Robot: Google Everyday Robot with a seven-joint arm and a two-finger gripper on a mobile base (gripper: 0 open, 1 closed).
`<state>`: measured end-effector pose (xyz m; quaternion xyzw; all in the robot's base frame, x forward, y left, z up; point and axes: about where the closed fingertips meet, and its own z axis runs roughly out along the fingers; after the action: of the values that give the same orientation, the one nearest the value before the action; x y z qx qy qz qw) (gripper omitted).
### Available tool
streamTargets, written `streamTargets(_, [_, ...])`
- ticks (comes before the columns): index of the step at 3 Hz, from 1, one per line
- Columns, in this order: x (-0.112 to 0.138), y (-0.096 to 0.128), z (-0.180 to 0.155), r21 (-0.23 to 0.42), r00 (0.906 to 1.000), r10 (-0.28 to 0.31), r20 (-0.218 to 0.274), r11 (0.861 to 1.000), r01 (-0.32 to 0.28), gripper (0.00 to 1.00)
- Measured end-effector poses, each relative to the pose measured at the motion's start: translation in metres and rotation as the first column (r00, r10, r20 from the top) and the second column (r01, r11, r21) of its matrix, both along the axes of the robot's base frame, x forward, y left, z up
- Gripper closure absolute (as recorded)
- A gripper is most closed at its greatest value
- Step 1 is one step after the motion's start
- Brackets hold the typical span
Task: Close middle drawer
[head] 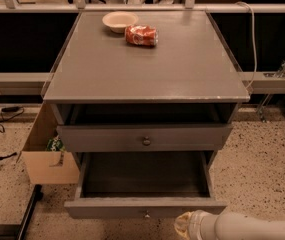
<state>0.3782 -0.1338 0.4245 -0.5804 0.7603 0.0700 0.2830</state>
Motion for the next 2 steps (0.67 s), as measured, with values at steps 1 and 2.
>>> streamTargets(1, [0.0,0.0,0.0,0.0,1.0,0.0,0.0,1.0,0.0,1.0])
streamTargets(2, [0.005,-0.004,-0.017,0.011,0.9999,-0.006,-0.008,1.0,0.006,1.0])
